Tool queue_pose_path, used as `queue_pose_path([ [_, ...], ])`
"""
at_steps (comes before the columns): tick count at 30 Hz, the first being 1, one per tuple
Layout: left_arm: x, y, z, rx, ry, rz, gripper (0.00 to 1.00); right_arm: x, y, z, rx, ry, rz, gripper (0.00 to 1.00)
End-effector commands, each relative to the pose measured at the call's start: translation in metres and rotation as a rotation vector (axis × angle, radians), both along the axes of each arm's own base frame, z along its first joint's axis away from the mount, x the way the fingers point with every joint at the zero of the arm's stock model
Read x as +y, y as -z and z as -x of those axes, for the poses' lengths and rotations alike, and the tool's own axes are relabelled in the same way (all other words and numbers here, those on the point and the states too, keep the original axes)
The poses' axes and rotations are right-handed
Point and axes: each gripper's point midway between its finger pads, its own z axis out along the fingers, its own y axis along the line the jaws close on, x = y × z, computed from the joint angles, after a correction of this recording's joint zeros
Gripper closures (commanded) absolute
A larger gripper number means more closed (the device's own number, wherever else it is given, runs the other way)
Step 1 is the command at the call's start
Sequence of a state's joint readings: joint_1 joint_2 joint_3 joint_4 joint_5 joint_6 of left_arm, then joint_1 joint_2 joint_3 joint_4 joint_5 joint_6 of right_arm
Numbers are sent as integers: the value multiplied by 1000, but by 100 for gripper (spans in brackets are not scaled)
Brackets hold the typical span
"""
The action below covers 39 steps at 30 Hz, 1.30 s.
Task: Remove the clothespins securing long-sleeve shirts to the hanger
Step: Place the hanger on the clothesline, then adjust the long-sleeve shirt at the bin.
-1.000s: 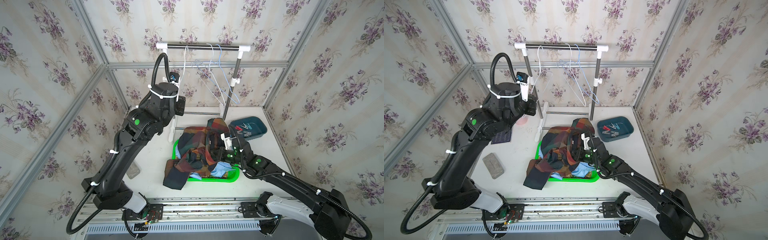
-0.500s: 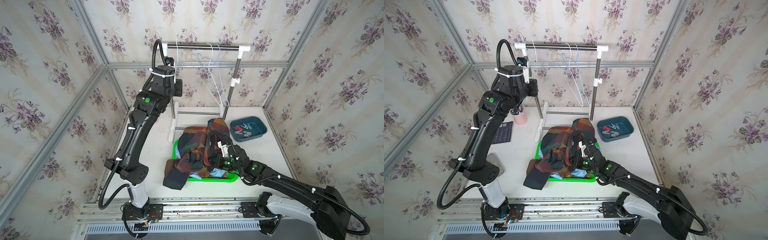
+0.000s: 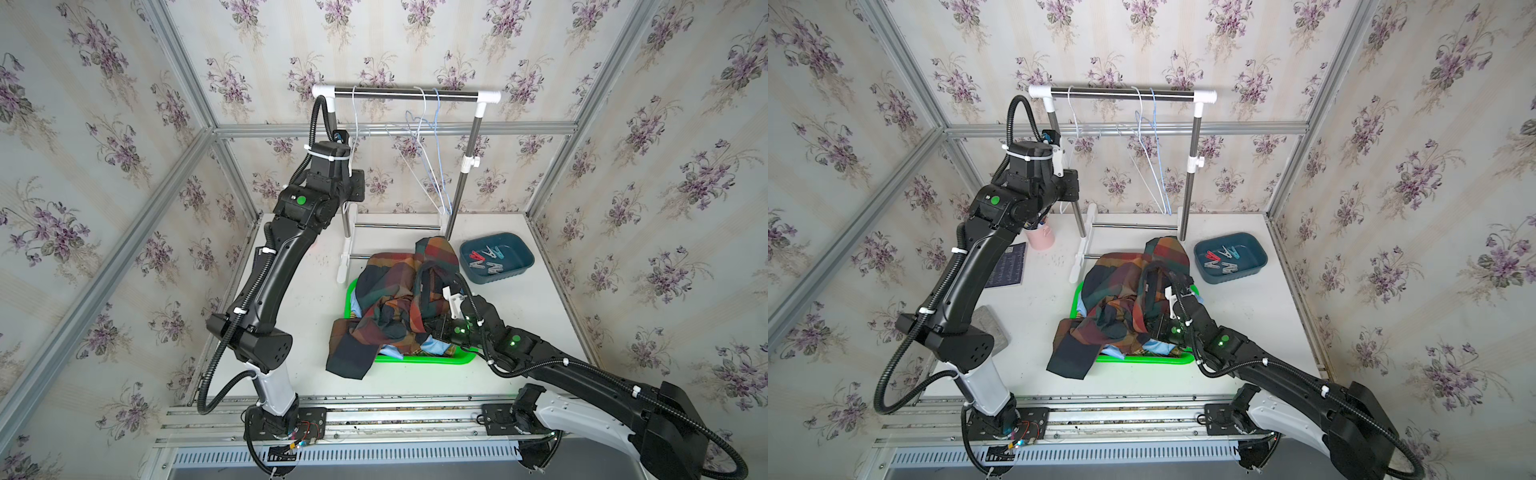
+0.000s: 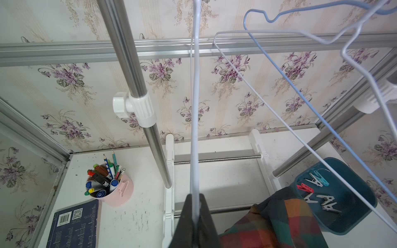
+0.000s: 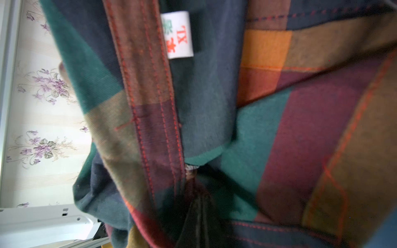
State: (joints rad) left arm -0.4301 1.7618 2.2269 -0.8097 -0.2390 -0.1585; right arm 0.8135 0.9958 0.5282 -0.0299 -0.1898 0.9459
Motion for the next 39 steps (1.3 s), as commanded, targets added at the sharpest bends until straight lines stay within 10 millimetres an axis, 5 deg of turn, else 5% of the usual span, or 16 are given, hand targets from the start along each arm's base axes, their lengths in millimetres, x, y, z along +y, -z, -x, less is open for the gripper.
queue_pose_path([
  [1,1,-14,14,-34,23,10,51,-3,-5,-6,-35,18,27,96],
  [3,8,-28,22,-67,15,6,18,-4,-11,-9,-57,26,31,84],
  [5,12,-40,32,-94,17,5,1,-7,-16,-12,-80,38,42,66],
  [10,28,-57,62,-132,19,-2,1,-20,-27,-17,-126,82,88,46],
  [17,41,-58,140,-123,129,54,1,-64,-66,-34,-241,223,151,36],
  [20,46,-33,174,-64,182,43,1,-81,-83,-58,-240,243,142,26],
  [25,36,44,220,148,301,43,1,-113,-87,-117,-251,319,79,4],
  [29,25,124,240,416,310,116,1,-97,-71,-166,-265,266,113,0],
  [33,26,181,255,560,267,168,1,-89,-49,-209,-274,222,230,0],
  [39,-8,233,275,701,394,320,1,-75,-23,-236,-282,140,262,0],
])
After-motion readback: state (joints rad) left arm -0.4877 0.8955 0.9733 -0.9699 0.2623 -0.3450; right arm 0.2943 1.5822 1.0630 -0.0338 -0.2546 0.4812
